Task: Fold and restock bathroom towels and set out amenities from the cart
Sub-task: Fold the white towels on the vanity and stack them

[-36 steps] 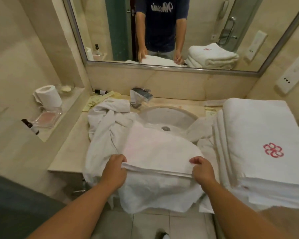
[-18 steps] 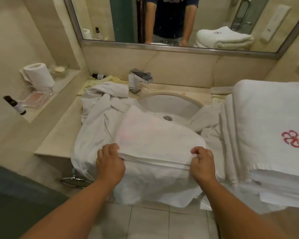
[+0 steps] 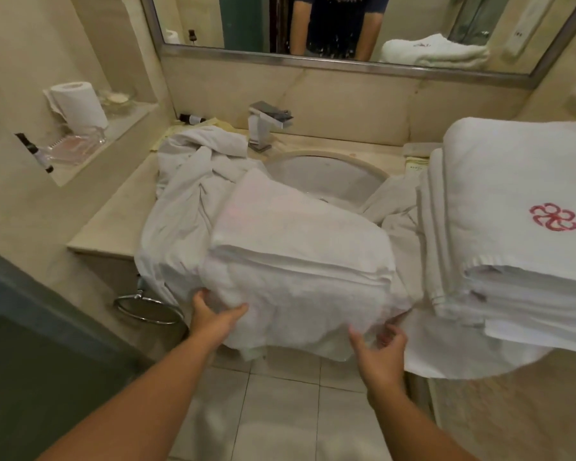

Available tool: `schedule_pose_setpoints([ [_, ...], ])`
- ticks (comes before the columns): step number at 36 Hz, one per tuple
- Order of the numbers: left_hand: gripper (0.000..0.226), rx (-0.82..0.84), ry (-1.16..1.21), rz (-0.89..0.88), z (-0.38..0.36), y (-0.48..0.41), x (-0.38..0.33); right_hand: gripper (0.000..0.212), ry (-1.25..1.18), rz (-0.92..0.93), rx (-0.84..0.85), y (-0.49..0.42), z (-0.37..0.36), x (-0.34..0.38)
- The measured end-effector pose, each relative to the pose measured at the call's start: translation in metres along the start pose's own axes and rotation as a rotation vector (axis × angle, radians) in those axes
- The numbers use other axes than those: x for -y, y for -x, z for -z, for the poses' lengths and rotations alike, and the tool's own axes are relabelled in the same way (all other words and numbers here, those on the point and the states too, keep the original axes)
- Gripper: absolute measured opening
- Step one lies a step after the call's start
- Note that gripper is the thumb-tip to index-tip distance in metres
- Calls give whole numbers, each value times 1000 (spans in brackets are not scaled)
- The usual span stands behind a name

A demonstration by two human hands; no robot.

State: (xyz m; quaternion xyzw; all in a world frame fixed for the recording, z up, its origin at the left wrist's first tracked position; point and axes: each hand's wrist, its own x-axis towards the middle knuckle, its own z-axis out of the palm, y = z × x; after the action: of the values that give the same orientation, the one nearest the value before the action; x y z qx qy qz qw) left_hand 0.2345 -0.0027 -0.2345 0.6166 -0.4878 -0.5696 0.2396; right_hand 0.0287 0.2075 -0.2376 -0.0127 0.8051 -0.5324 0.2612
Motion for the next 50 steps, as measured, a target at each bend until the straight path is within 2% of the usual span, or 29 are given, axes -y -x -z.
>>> schedule_pose_setpoints([
  [3, 93, 60, 9, 36, 16, -8, -4, 98, 54, -27, 199, -6, 4, -10],
  [6, 50, 193, -55, 106, 24, -3, -13, 91, -50, -96, 290, -18, 5, 1],
  [8, 33, 262, -39, 147, 28, 2, -15, 80, -108, -152, 314, -24, 6, 9],
  [14, 51, 443, 168, 367, 41, 28, -25, 60, -63, -266, 415, -20, 13, 13],
  [18, 37, 515, 226, 400, 51, 44, -35, 47, -112, -291, 469, -6, 14, 19],
  [21, 43, 570, 263, 368, 62, 52, -43, 46, -176, -341, 519, 6, 13, 24],
  [24, 85, 613, 312, 341, 74, 61, -50, 43, -234, -392, 560, 21, 13, 32],
  [25, 89, 635, 342, 336, 78, 66, -53, 46, -259, -401, 572, 26, 12, 35],
  [28, 81, 691, 411, 296, 85, 85, -69, 67, -371, -410, 580, 39, 10, 43],
  [32, 84, 731, 484, 238, 88, 113, -97, 55, -539, -469, 598, 57, 10, 56],
  [35, 103, 684, 519, 178, 91, 130, -118, 54, -643, -499, 658, 69, 13, 64],
  [37, 107, 661, 556, 165, 93, 137, -130, 48, -655, -511, 713, 79, 15, 69],
  [39, 95, 660, 559, 169, 93, 146, -140, 47, -648, -511, 756, 86, 16, 70],
  [42, 58, 693, 566, 202, 91, 155, -148, 52, -626, -484, 742, 90, 16, 72],
  [46, 58, 750, 567, 224, 93, 160, -153, 50, -748, -409, 577, 79, 26, 76],
  [48, 58, 745, 579, 240, 89, 163, -154, 42, -786, -395, 505, 74, 31, 82],
  [50, 44, 732, 611, 250, 82, 166, -158, 37, -817, -399, 451, 72, 32, 89],
])
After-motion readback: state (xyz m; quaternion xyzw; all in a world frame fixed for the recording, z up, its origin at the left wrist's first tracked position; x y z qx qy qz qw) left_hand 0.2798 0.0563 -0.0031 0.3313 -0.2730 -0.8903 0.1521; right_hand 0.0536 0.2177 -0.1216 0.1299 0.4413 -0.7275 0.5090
